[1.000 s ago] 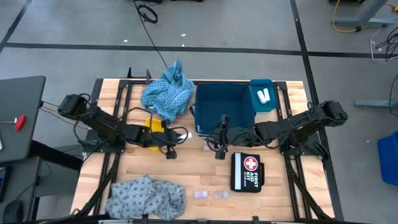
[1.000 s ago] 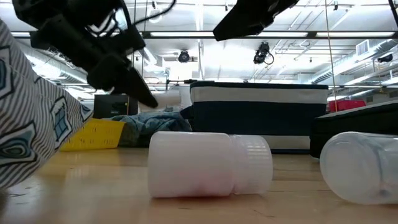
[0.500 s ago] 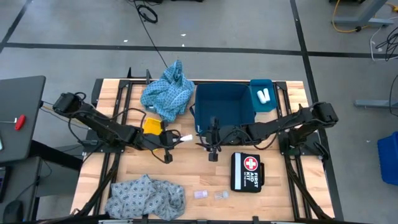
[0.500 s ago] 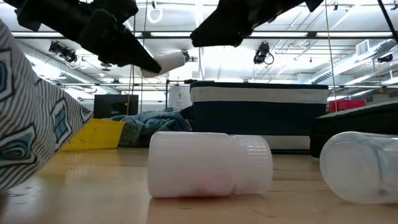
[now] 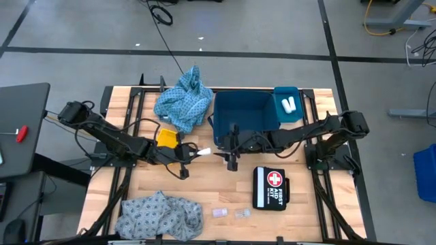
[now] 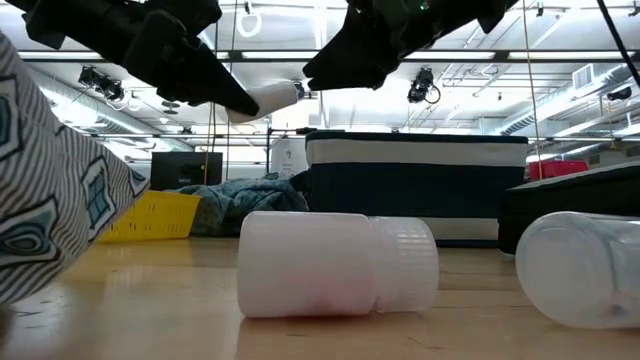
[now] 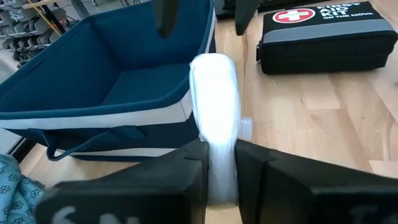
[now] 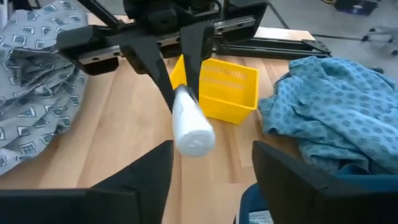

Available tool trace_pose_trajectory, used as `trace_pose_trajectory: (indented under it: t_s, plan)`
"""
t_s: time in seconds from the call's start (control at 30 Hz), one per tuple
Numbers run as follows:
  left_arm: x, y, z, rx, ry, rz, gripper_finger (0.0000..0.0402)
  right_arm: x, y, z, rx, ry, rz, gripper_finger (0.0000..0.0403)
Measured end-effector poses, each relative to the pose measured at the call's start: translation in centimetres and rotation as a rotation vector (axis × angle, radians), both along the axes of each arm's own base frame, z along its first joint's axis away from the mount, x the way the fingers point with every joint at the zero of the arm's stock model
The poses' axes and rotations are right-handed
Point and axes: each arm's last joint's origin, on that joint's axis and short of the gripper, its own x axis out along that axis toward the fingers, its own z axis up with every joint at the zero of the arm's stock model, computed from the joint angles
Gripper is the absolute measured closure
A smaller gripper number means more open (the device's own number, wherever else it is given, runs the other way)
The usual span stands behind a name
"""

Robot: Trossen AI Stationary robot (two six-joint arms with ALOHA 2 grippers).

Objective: Pick & place medical supplies in basket/bin
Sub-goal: Put the white rolled gauze into the blue bin

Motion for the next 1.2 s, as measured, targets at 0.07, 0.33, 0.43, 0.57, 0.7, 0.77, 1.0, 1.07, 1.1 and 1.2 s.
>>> trace_pose_trajectory:
  t_s: [0.07, 0.33, 0.43, 0.57, 0.7, 0.77, 1.0, 1.07, 1.1, 1.2]
  plan:
    - [0.02, -0.01, 0.04, 0.001, -0.004, -0.001, 0.0355, 0.03, -0.05, 0.02, 0.002, -0.001, 0.022, 0.0154]
    - [0.13, -0.06, 0.29, -0.002, -0.026, -0.005, 0.0355, 0.04, 0.00, 0.04, 0.007, -0.003, 0.037, 0.0151]
    - [0.20, -0.10, 0.45, -0.011, -0.043, -0.011, 0.0355, 0.29, 0.07, -0.02, 0.012, -0.022, 0.047, 0.0155]
    - [0.39, -0.24, 0.92, -0.039, -0.093, -0.039, 0.0355, 0.76, 0.21, -0.23, 0.022, -0.049, 0.071, 0.0155]
    - [0.43, -0.28, 0.98, -0.043, -0.098, -0.050, 0.0355, 0.78, 0.21, -0.25, 0.008, -0.054, 0.077, 0.0156]
    - [0.43, -0.27, 0.97, -0.043, -0.098, -0.050, 0.0355, 0.81, 0.21, -0.31, 0.003, -0.052, 0.075, 0.0156]
    - [0.43, -0.28, 0.97, -0.045, -0.097, -0.054, 0.0355, 0.87, 0.22, -0.23, 0.001, -0.063, 0.078, 0.0156]
    - [0.43, -0.28, 0.97, -0.044, -0.097, -0.054, 0.0355, 0.90, 0.23, -0.14, -0.001, -0.073, 0.081, 0.0156]
    - [0.43, -0.28, 0.97, -0.044, -0.096, -0.054, 0.0355, 0.90, 0.23, -0.14, -0.003, -0.073, 0.083, 0.0158]
    - [0.43, -0.28, 0.97, -0.044, -0.096, -0.054, 0.0355, 0.90, 0.24, -0.14, -0.002, -0.073, 0.088, 0.0170]
